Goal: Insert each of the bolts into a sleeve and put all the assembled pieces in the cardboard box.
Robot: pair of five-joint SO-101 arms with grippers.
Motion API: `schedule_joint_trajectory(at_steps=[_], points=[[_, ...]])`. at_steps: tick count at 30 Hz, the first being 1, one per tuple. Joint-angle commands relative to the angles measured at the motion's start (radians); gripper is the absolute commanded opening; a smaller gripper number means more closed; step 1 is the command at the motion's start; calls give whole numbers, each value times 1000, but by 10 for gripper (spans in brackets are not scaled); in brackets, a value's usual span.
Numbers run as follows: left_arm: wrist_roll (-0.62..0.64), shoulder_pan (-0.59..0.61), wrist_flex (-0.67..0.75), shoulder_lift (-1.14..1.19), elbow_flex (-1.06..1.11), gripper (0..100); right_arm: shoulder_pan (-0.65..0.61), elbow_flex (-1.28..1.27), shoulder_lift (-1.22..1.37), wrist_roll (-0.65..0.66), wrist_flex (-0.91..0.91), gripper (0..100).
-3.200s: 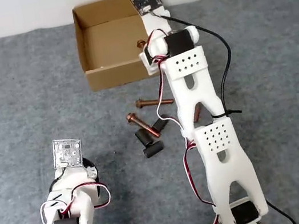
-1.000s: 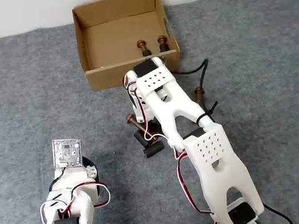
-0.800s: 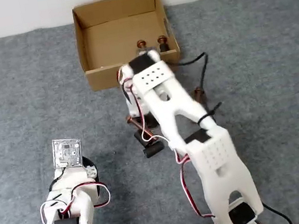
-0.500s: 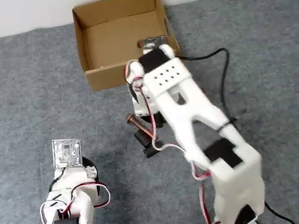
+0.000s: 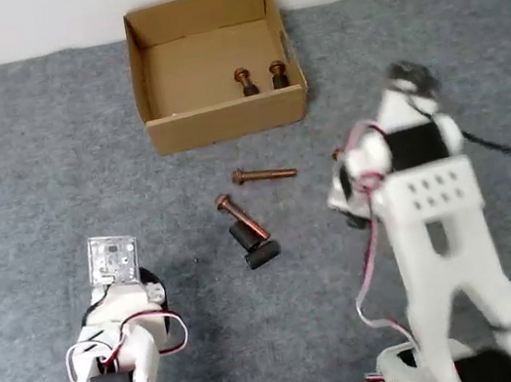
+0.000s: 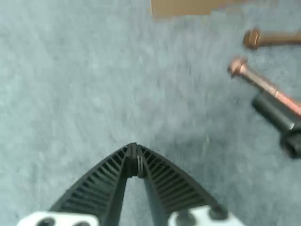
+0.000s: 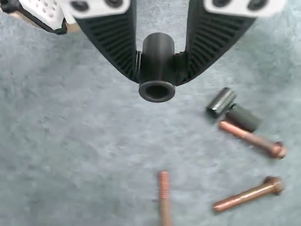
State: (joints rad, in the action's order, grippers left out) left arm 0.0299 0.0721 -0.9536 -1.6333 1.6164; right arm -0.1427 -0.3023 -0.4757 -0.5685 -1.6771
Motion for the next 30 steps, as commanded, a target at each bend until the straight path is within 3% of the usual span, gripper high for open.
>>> schedule_joint_trajectory(at_steps=[1, 6, 9, 19, 26, 30], points=[[-2, 2, -18, -3, -156, 5, 70, -157, -193, -5, 56, 8], [2, -84, -178, 17, -320, 5, 125, -328, -441, -5, 97, 8], [103, -132, -227, 110, -410, 5, 168, -377, -561, -3, 97, 8], [400, -238, -272, 761, -786, 5, 390, -539, -840, -3, 82, 8], [582, -238, -388, 1138, -1076, 5, 412, -667, -1075, 55, 105, 8], [609, -238, -423, 1315, -1199, 5, 412, -715, -1191, 75, 116, 8]])
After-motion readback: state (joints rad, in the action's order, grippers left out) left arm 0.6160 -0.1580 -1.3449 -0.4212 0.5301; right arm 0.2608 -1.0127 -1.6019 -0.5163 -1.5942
